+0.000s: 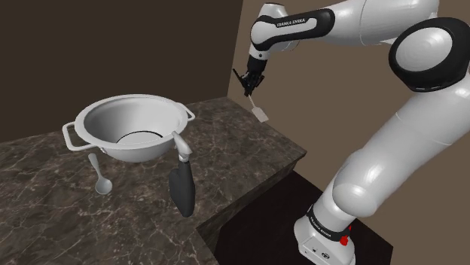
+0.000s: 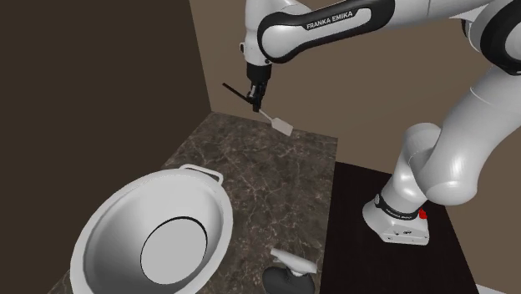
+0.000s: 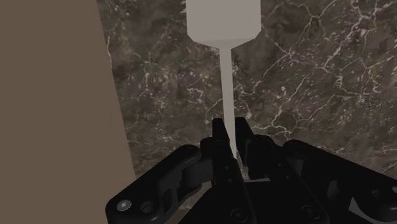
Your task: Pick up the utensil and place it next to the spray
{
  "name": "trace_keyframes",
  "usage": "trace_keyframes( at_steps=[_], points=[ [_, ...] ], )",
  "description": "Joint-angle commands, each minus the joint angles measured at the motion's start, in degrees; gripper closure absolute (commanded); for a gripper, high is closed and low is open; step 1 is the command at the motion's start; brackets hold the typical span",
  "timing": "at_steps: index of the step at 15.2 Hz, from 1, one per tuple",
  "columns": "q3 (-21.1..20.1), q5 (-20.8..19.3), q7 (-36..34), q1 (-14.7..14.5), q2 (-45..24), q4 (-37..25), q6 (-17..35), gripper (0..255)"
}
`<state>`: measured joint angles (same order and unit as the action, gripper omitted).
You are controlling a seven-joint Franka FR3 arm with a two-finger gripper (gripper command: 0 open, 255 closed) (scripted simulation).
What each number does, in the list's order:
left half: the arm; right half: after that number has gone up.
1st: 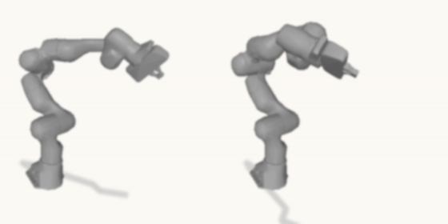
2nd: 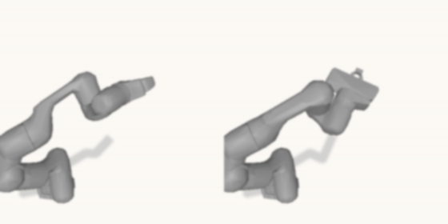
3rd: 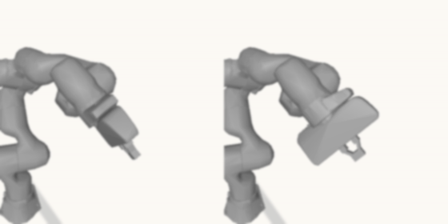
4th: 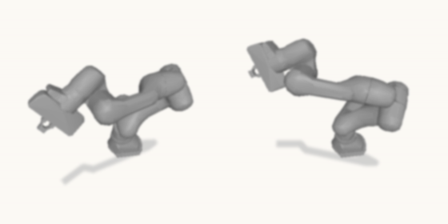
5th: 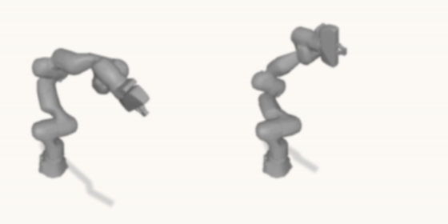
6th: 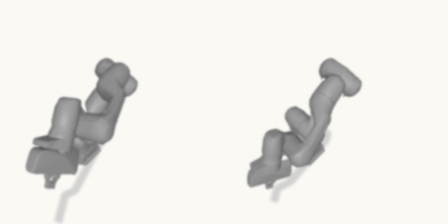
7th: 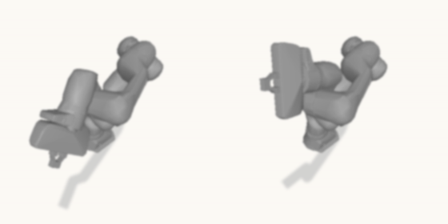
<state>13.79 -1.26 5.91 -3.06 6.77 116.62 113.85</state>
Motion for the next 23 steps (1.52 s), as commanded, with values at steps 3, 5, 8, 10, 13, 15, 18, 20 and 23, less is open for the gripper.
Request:
trace_keyframes(
  at_steps=[3, 5, 8, 10, 13, 15, 18, 20, 23],
  points=[
    [-0.06, -0.11, -0.05, -0.01, 0.54, -2.67, -3.21, 255],
    [-0.09, -0.13, -0.07, -0.03, 0.67, -4.07, -4.74, 255],
    [-0.14, -0.14, -0.1, -0.06, 0.78, -6.27, -7.05, 255],
    [-0.16, -0.13, -0.1, -0.07, 0.78, -7.8, -8.59, 255],
    [-0.19, -0.09, -0.08, -0.1, 0.69, -10.21, -10.91, 255],
    [-0.2, -0.05, -0.06, -0.11, 0.56, -11.89, -12.46, 255],
    [-0.2, 0.03, -0.02, -0.13, 0.27, -14.53, -14.82, 255],
    [-0.2, 0.09, 0.03, -0.14, 0.01, -16.37, -16.4, 255],
    [-0.17, 0.22, 0.11, -0.15, -0.49, -19.26, -18.8, 255]
  ],
)
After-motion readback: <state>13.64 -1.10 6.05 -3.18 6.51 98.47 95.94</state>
